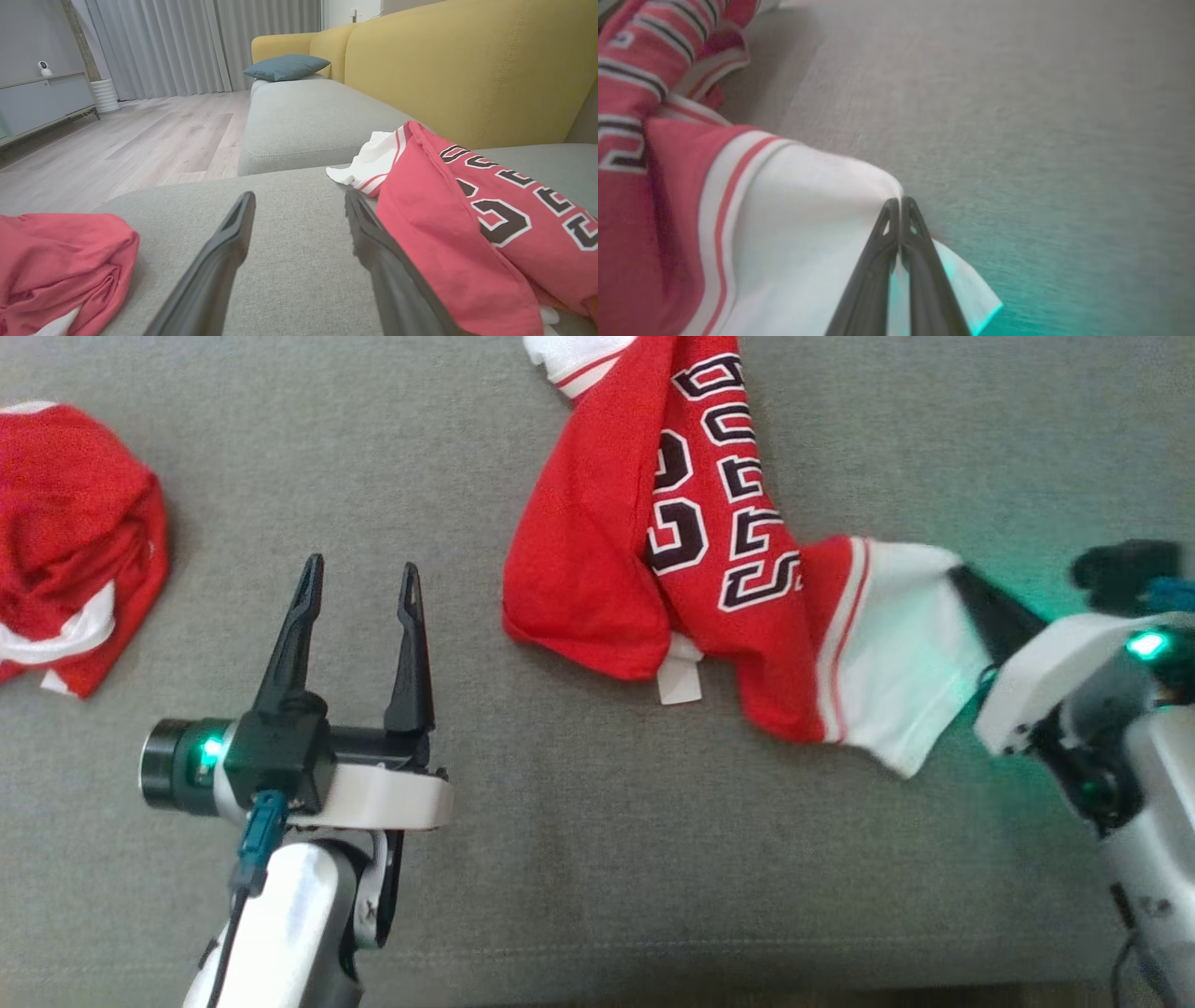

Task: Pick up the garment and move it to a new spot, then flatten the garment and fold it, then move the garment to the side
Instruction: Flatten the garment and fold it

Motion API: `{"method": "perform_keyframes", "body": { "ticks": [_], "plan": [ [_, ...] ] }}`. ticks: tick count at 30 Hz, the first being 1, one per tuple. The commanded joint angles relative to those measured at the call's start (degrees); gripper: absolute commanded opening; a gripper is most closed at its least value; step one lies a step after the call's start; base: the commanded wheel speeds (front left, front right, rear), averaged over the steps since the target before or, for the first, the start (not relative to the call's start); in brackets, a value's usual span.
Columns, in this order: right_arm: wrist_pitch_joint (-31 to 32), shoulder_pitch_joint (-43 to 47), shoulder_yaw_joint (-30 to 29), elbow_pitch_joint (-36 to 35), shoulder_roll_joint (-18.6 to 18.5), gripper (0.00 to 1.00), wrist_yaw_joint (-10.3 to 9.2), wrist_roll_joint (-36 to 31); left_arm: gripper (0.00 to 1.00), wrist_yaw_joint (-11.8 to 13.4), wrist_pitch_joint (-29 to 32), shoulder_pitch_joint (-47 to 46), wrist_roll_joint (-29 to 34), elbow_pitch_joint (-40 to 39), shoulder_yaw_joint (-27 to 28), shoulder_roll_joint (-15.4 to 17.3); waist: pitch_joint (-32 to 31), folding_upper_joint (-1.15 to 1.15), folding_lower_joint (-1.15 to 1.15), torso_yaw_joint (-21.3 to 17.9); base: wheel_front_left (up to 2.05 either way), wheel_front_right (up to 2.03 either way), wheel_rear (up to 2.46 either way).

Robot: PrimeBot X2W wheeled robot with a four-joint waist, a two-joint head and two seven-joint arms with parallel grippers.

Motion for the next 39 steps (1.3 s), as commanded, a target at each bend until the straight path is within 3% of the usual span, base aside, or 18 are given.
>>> {"method": "perform_keyframes", "body": {
  "ticks": [1,8,17,18,19,22,27,33,39],
  "plan": [
    [-1.9,0.8,-2.1,-2.4,-0.5,0.0,-0.04,0.5,1.0,-0.3,-0.3,-1.8,0.5,-2.0,2.2,0.6,-0.5,0.0,0.0,-0.8,0.0,0.0,0.0],
    [-5.9,3.5,-16.4,-3.8,0.9,0.0,-0.04,-0.9,1.0,-1.0,-0.3,-1.5,0.6,-1.6,2.0,0.4,-1.5,0.0,0.0,-2.4,0.0,0.0,0.0],
    [-6.2,8.3,-29.7,-4.0,4.2,0.0,-0.04,-3.5,1.0,-1.6,-0.3,-1.3,0.8,-1.3,1.9,0.5,-2.0,0.0,0.0,-3.2,0.0,0.0,0.0],
    [-6.5,8.8,-30.3,-4.1,4.9,0.54,-0.04,-3.8,1.0,-1.6,-0.3,-1.3,0.8,-1.3,1.9,0.4,-2.0,0.0,0.0,-3.2,0.0,0.0,0.0],
    [-7.1,9.3,-30.5,-4.5,5.5,1.0,-0.04,-4.1,1.0,-1.6,-0.3,-1.2,0.8,-1.2,1.9,0.5,-2.2,0.0,0.0,-3.3,0.0,0.0,0.0],
    [-11.0,10.6,-30.8,-6.6,7.2,1.0,-0.04,-6.2,1.0,-1.8,-0.3,-0.9,0.8,-0.9,2.0,0.6,-2.7,0.0,0.0,-3.5,0.0,0.0,0.0],
    [-19.1,14.2,-26.4,-15.0,9.8,1.0,-0.04,-12.1,1.0,-1.9,-0.3,0.5,0.4,-0.5,2.3,1.0,-4.8,0.0,0.0,-3.9,0.0,0.0,0.0],
    [-20.3,18.6,-20.2,-23.9,12.5,1.0,-0.04,-14.5,1.0,-1.8,-0.3,2.1,0.1,-0.3,2.7,1.5,-7.0,0.0,0.0,-4.0,0.0,0.0,0.0],
    [-18.9,22.1,-16.3,-28.5,14.5,1.0,-0.04,-14.0,1.0,-1.6,-0.3,3.6,-0.4,-0.5,2.9,1.9,-8.2,0.0,0.0,-3.8,0.0,0.0,0.0]
  ]
}}
